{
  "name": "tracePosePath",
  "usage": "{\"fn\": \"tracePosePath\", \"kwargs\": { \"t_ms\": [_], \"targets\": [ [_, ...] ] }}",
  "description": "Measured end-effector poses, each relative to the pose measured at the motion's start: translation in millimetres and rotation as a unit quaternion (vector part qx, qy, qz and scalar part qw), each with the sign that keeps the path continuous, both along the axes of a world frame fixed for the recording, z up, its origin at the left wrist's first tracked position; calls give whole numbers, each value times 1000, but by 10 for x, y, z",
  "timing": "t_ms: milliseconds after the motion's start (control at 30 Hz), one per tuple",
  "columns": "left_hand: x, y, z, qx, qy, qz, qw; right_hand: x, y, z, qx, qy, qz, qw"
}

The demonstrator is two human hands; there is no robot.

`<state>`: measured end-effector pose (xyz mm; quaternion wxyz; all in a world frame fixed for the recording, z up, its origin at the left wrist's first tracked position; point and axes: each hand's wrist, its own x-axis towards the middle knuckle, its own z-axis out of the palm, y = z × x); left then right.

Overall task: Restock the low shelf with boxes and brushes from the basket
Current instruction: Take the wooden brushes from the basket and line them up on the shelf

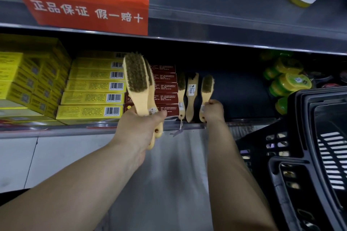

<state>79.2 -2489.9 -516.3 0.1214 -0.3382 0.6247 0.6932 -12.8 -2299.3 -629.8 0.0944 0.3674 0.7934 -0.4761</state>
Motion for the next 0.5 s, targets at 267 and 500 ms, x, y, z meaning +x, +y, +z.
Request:
{"fn": "tracePosePath", "kwargs": {
  "t_ms": [267, 500],
  "targets": [
    [3, 4, 26, 9, 0, -16, 1000, -40, 10, -215, 30, 22, 11, 999],
    [-25, 18, 18, 36, -26, 14, 999, 407, -360, 507, -141, 156, 96, 973]
  ]
}}
